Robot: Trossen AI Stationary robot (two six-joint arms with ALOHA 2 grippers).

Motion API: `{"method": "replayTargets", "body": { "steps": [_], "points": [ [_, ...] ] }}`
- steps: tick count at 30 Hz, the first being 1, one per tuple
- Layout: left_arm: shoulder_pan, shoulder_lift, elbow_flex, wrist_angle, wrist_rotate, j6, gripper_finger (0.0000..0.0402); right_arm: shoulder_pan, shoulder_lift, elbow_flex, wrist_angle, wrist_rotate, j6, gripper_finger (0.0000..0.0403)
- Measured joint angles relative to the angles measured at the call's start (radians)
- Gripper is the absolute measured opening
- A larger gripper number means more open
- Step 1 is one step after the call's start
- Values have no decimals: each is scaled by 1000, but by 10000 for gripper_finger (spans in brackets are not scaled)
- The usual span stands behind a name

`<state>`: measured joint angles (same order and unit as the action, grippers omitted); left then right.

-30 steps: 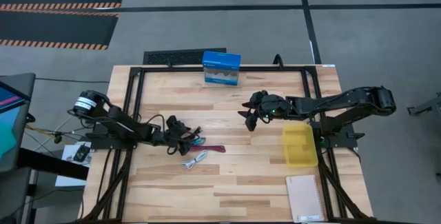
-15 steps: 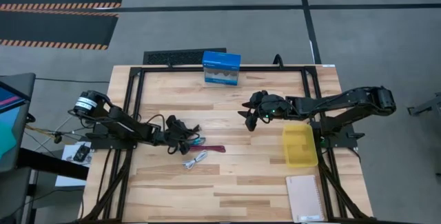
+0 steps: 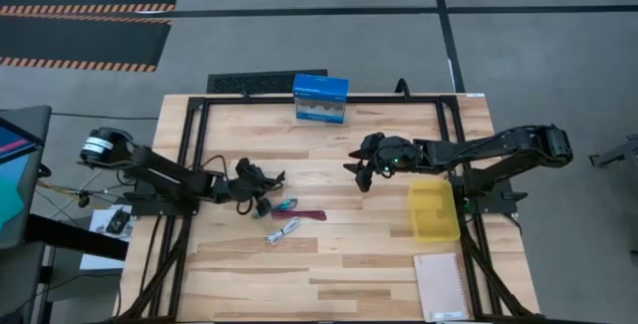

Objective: Pick and place USB-C Cables
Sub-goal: Put the black charger cable into the yellow bin

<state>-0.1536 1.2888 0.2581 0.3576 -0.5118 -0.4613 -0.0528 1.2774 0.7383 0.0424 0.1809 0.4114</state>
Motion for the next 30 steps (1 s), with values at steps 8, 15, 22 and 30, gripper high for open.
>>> {"method": "replayTargets", "body": {
  "steps": [8,15,22,30],
  "points": [
    [1,-225,2,101,-20,152,12,18,-132,1,22,-55,-8,223],
    [34,-319,47,314,59,325,10,40,-379,1,10,-17,-121,223],
    [92,-248,208,321,243,414,10,112,-602,-5,-121,72,-158,223],
    [143,-18,412,539,429,462,11,232,-721,-111,-90,225,-281,223]
  ]
}}
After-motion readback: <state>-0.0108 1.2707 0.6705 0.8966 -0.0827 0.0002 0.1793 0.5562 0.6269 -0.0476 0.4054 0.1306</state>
